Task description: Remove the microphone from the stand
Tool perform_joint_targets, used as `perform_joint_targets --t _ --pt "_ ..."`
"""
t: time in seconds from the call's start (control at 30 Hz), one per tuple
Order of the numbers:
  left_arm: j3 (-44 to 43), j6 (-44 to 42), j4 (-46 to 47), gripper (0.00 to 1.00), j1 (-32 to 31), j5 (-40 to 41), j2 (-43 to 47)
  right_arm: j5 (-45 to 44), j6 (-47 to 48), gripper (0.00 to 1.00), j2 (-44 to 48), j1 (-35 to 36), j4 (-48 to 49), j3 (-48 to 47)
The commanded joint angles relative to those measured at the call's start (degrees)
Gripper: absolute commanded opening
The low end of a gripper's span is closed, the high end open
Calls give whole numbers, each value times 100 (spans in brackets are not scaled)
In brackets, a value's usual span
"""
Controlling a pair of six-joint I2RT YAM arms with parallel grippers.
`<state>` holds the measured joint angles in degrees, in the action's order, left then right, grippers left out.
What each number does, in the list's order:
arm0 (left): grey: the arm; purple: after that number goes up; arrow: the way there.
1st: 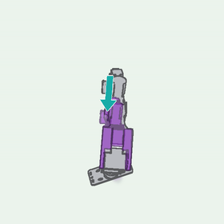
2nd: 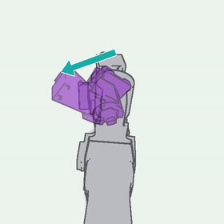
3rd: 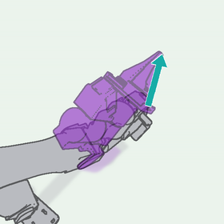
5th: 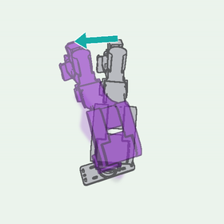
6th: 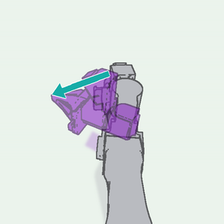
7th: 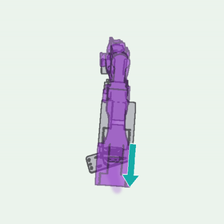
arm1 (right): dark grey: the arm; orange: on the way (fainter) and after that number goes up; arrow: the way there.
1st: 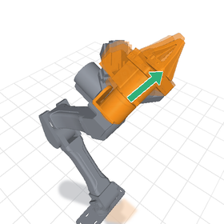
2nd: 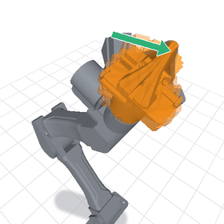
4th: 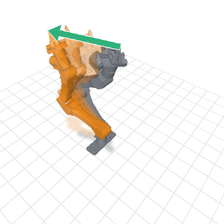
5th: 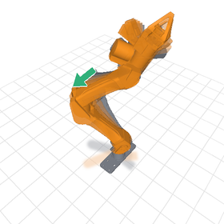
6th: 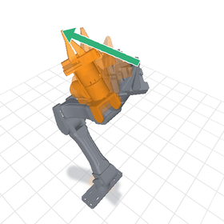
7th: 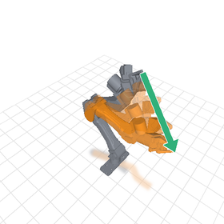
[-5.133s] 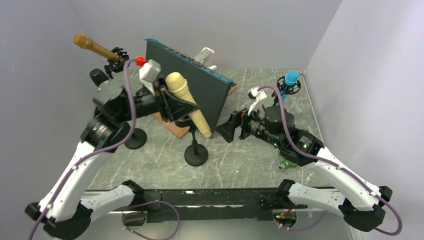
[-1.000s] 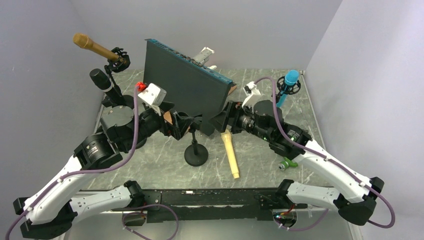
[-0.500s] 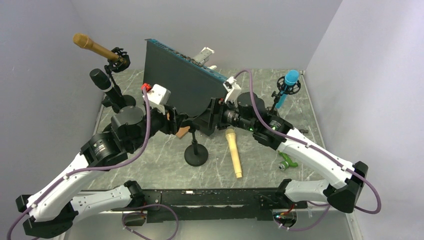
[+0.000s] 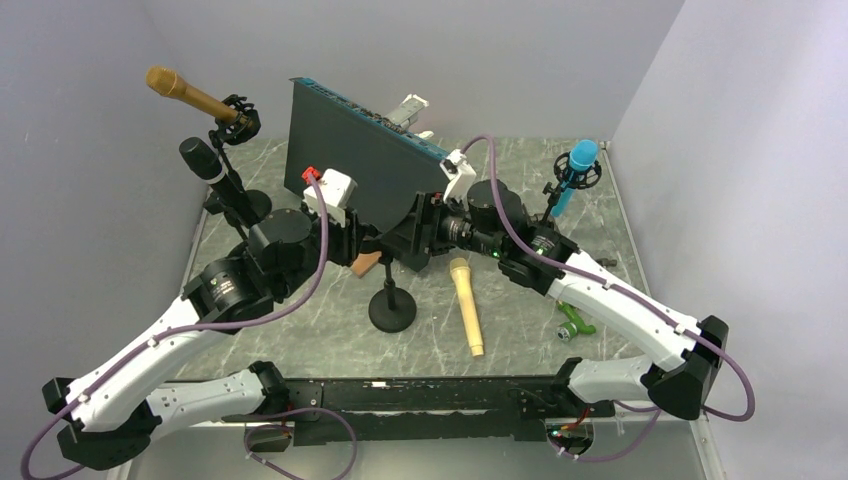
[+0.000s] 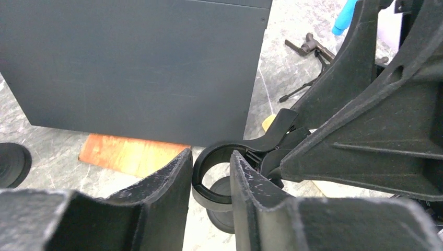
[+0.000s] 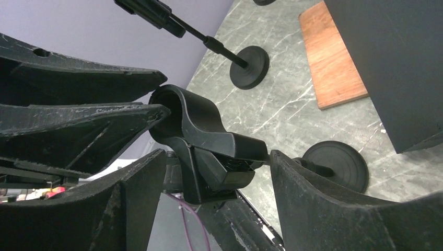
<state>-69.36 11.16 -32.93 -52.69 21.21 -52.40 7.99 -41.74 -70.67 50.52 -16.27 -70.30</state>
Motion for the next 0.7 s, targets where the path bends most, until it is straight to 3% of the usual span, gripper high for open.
perform_joint_targets --t 0.0,0.37,0.5,0.67 --pt "214 10 173 34 -6 41 -26 -216 286 74 42 -31 3 -350" --pt "745 404 11 24 -5 -278 290 123 236 60 -13 -97 292 13" --pt "1036 462 94 25 -7 -217 360 262 150 60 -104 -91 403 172" --pt "1341 644 133 20 -5 -231 133 76 160 61 -117 -95 313 442"
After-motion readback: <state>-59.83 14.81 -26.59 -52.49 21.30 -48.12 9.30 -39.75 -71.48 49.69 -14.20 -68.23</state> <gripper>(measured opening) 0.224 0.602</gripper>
